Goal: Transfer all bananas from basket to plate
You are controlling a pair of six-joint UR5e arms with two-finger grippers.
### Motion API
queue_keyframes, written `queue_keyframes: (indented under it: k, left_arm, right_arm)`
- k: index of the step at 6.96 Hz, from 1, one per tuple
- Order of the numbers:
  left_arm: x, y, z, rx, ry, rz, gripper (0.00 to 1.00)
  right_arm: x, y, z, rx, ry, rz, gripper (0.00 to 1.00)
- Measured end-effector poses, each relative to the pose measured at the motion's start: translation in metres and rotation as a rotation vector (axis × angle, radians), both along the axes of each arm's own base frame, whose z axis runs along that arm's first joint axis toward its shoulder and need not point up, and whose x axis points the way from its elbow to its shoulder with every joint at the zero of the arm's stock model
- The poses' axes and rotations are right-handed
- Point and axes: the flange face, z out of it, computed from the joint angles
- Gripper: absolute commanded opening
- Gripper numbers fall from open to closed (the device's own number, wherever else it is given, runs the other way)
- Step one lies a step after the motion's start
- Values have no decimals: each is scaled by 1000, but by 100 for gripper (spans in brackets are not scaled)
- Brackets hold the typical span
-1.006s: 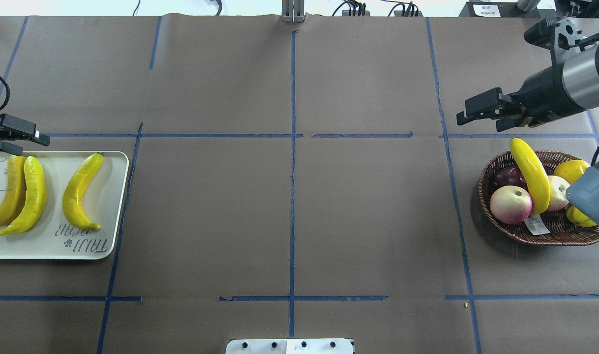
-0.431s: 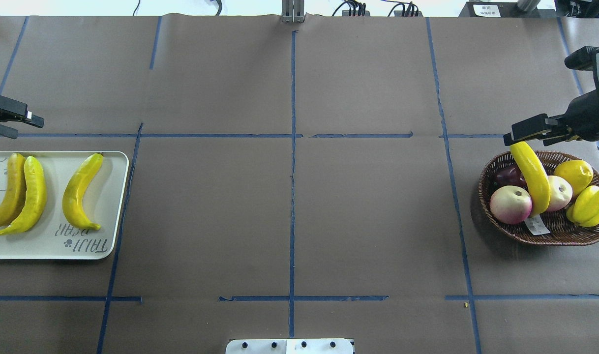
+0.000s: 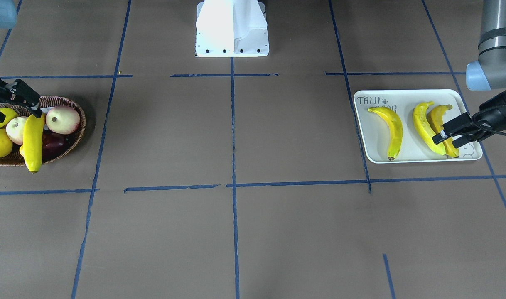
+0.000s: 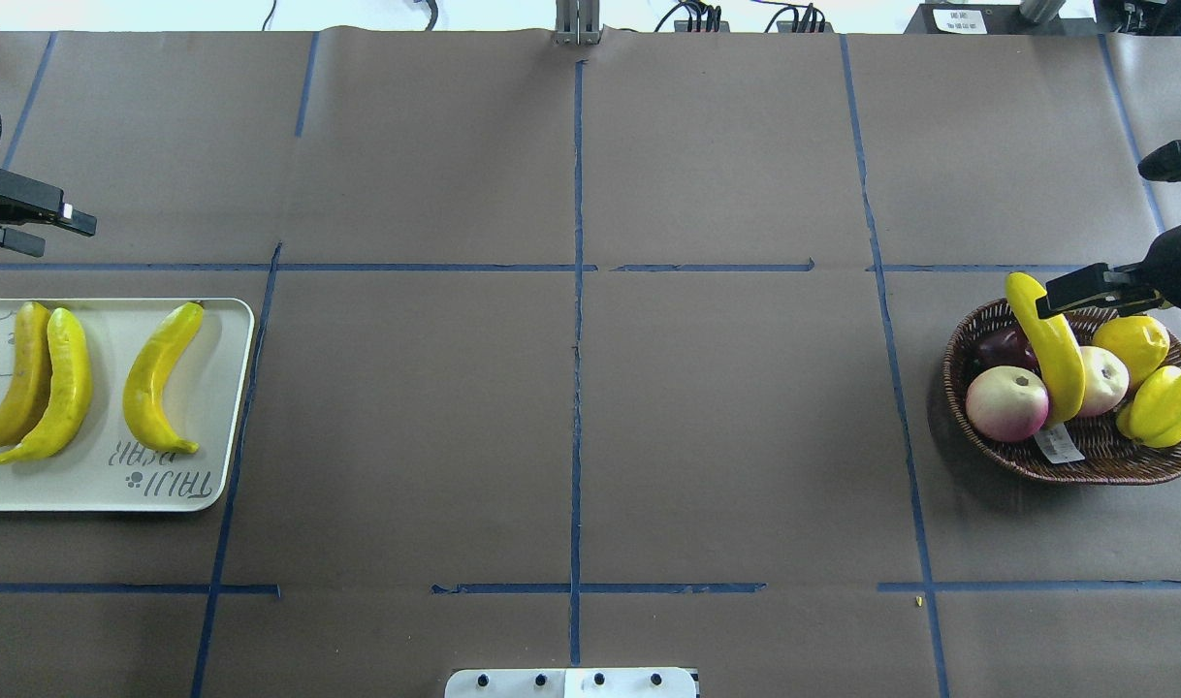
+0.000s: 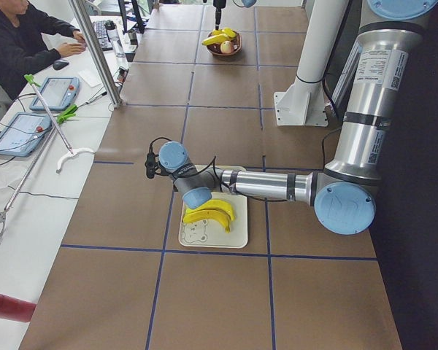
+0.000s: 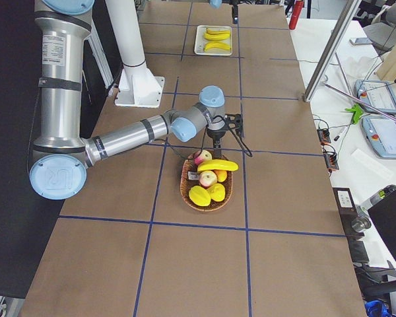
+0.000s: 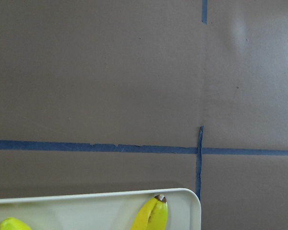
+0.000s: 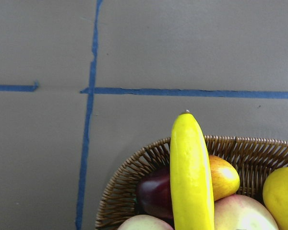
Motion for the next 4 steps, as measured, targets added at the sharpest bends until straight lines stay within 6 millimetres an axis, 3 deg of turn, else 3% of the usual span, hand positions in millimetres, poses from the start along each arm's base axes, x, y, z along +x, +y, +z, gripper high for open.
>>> queue_keyframes:
  k: [2, 4]
  left_arm:
    - [2, -2, -2, 7, -4, -5, 100]
    - [5, -5, -3, 14, -12, -14, 100]
  right_arm:
    - [-34, 4, 23, 3, 74, -38, 97]
    - [-41, 8, 31, 1, 93, -54, 97]
